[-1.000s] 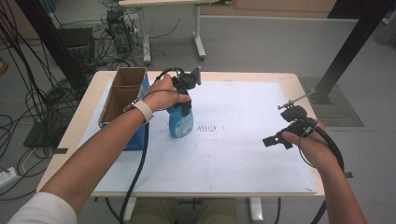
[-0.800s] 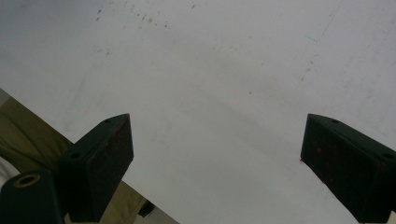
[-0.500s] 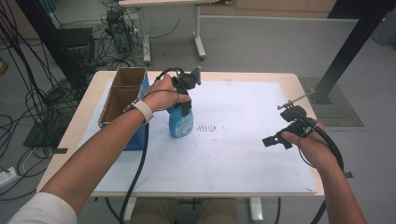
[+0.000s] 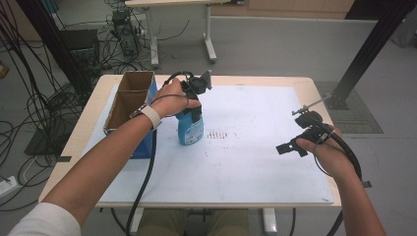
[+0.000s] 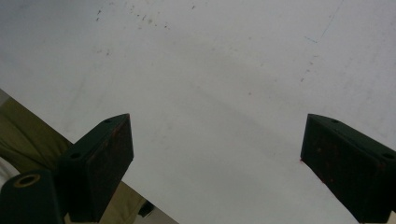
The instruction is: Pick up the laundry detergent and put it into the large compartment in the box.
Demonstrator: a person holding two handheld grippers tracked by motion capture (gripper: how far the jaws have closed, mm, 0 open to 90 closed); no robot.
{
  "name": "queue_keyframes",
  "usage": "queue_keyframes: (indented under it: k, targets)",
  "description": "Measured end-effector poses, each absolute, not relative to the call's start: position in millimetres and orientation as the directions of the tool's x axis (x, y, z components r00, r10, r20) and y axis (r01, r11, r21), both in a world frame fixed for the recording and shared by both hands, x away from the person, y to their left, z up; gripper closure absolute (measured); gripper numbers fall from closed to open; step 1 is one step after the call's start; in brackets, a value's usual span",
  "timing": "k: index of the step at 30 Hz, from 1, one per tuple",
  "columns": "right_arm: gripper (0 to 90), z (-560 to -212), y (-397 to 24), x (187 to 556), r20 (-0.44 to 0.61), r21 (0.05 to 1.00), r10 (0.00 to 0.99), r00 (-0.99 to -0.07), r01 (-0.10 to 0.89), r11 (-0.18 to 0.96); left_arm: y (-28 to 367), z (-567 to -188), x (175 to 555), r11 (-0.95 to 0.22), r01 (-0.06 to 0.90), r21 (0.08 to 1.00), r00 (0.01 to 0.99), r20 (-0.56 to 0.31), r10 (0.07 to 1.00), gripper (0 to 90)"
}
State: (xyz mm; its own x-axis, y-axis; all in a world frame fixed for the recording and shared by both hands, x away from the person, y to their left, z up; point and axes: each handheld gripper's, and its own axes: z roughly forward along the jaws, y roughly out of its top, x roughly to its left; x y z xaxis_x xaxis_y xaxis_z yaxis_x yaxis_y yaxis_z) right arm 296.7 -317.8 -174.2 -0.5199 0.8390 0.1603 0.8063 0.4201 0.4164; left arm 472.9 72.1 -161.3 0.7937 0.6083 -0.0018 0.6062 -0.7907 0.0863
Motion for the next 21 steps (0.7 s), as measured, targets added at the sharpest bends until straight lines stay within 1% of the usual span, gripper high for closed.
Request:
queue_keyframes:
  k: [21]
  targets:
    - [9.1,-174.4,-318.5,295.5,0.162,0.417,0.840,-0.518,0.807,0.418,72.6,-161.4,472.6,-0.790,0.606,0.088,0.793,-0.002,0.609,39.3]
